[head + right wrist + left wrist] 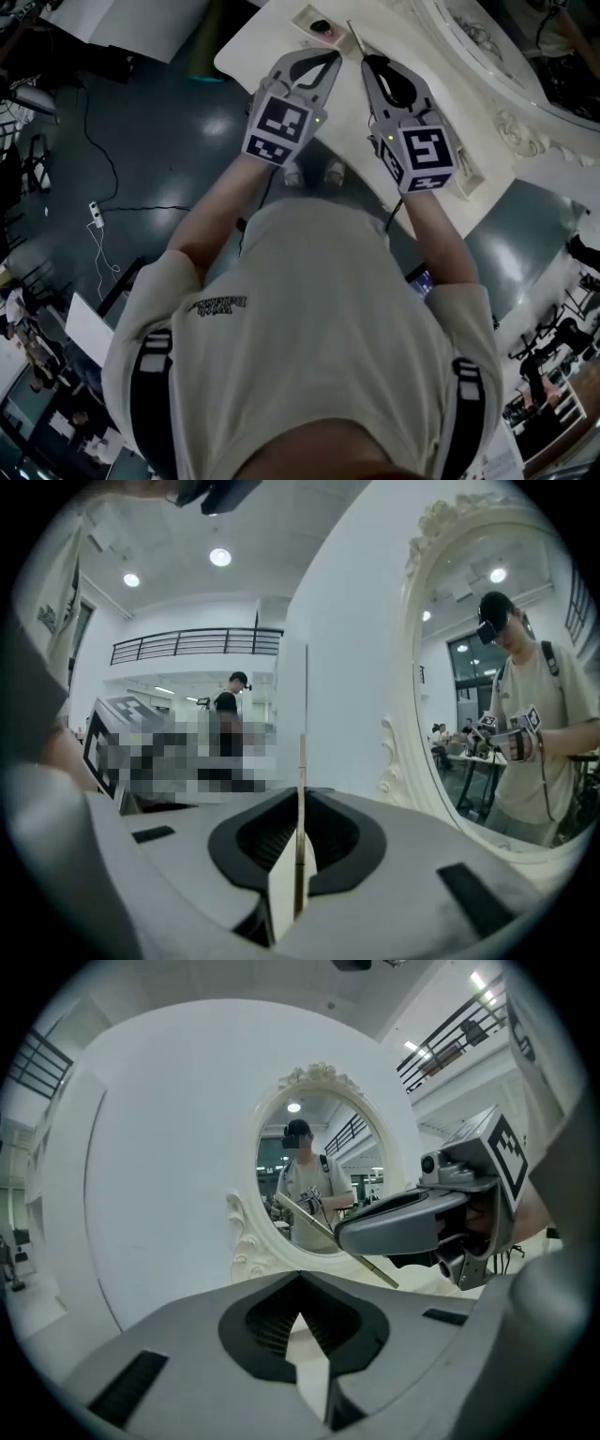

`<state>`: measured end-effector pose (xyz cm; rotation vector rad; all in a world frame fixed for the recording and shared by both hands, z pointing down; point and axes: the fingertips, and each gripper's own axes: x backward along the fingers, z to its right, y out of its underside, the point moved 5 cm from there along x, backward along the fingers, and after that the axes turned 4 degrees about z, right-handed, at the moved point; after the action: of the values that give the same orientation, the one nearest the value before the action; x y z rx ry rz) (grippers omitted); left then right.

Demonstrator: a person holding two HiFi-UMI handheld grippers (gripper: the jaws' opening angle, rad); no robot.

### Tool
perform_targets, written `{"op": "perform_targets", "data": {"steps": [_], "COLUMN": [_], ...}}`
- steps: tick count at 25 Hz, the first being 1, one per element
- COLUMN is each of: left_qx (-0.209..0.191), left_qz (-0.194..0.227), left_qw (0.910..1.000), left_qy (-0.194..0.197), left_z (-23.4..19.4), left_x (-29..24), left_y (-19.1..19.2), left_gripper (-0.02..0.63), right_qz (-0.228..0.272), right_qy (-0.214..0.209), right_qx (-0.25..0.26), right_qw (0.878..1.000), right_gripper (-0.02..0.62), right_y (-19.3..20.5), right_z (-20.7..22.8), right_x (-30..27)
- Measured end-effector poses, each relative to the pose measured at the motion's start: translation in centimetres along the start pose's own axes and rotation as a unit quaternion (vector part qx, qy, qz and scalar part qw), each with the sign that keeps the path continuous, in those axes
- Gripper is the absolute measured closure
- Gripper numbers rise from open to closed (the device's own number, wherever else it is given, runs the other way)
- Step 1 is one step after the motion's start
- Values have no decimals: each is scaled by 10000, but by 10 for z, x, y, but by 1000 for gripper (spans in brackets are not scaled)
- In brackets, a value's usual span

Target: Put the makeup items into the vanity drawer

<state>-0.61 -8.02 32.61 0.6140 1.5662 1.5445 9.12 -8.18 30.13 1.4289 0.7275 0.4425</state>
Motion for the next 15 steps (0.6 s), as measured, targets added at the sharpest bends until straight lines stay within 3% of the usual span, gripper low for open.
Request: {"op": "perform_targets", "data": {"steps": [7, 15], "left_qx": [-258, -444], "left_qz": [598, 1098], "left_qw": [9970, 9885], "left_qy": [-417, -937], "left_z": [-7, -5], "left_x": [46, 91], "left_y": [-50, -85], "left_gripper": [592, 592], "right_qz": [870, 1365], "right_qy": [-277, -451], "right_qx": [-88, 17], "right_qw": [9958, 9896], "right_gripper": [566, 565], "right_y": [-54, -83], "right_z": [-26, -48], "right_x": [28, 57]}}
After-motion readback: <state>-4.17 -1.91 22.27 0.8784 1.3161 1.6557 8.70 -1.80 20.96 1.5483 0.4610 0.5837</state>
